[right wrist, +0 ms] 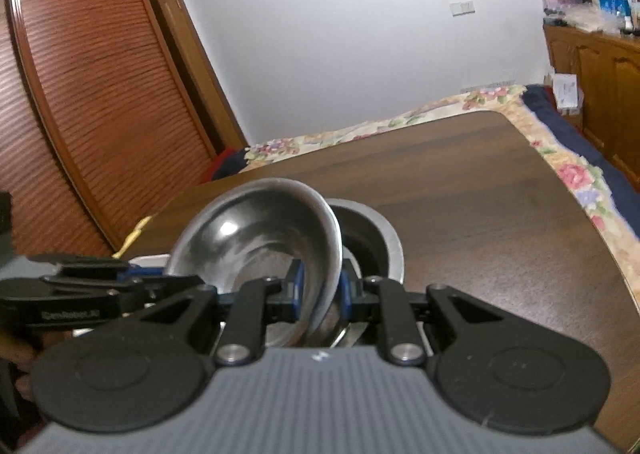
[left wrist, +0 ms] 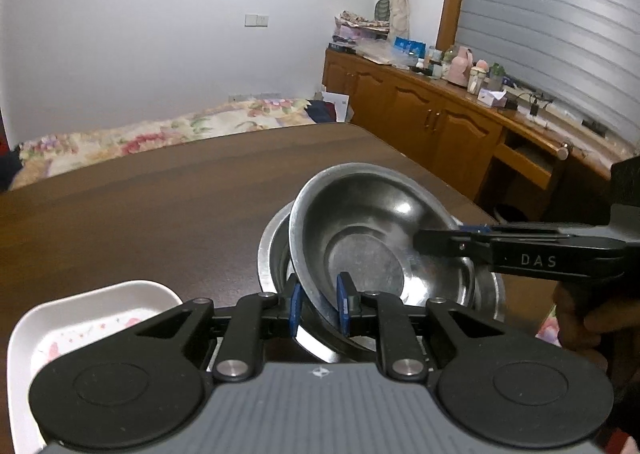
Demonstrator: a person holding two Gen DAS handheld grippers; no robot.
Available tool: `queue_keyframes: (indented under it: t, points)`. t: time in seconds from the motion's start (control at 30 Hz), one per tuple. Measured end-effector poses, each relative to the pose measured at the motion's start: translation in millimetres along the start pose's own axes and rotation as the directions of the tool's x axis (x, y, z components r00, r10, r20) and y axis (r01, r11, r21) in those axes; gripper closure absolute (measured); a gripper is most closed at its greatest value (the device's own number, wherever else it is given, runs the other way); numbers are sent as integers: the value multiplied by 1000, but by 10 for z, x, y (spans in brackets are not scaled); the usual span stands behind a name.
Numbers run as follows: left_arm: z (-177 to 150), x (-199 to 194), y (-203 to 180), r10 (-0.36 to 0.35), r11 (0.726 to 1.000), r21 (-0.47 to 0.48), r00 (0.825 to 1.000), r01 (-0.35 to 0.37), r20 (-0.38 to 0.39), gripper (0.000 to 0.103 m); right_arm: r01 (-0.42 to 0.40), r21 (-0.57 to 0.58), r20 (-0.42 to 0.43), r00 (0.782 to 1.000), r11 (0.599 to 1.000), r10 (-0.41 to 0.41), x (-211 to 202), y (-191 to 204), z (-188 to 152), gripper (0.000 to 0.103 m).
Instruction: Organize plates and bowls
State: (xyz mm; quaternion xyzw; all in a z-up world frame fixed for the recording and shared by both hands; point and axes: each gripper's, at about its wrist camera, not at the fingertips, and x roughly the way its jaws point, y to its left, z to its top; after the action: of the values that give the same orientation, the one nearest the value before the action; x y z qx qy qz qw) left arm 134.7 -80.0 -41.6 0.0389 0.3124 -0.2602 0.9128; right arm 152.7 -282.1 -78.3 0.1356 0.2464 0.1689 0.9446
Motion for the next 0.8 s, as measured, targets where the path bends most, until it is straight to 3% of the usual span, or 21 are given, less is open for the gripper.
queue_keyframes:
  t: [0.13, 0.5, 0.8]
  points:
    - [-16, 8, -14, 29, 999, 22, 999, -29, 14, 84, 41, -67, 16, 999, 997, -40, 20, 61, -1, 83]
    - [-56, -41, 46, 52, 998, -40, 997, -49, 64, 84, 80, -143, 22, 997, 987, -77, 4, 111, -1, 83]
    - [-76, -119, 24, 68, 997, -55, 993, -63, 96, 84, 84, -125, 29, 996, 989, -81, -22, 102, 4, 81]
